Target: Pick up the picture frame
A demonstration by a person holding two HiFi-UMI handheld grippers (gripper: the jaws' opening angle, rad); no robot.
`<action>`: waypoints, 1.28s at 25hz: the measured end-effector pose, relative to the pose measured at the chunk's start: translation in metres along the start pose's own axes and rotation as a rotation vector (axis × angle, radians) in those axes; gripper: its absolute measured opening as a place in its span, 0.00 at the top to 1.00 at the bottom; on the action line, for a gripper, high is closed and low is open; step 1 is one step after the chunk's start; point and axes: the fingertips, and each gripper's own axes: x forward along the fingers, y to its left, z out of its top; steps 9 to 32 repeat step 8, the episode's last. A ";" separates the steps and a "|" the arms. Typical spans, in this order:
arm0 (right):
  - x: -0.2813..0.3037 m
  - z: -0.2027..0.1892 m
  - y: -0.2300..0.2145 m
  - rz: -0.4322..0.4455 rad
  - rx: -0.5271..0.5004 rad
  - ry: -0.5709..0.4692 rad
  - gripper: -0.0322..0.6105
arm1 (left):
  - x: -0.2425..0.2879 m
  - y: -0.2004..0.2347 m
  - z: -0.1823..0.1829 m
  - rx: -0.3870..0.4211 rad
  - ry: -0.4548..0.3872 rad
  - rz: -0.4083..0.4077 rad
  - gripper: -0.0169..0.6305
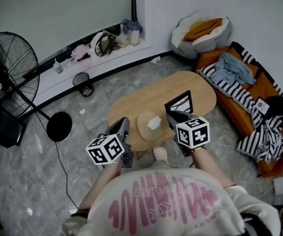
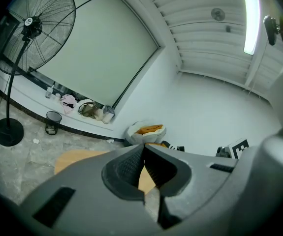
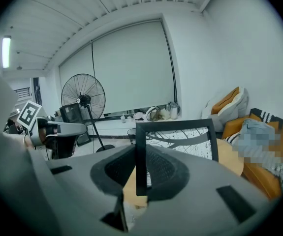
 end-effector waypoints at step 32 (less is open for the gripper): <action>0.004 -0.012 -0.019 0.002 0.020 0.021 0.84 | 0.016 -0.005 -0.009 -0.001 0.010 0.003 0.97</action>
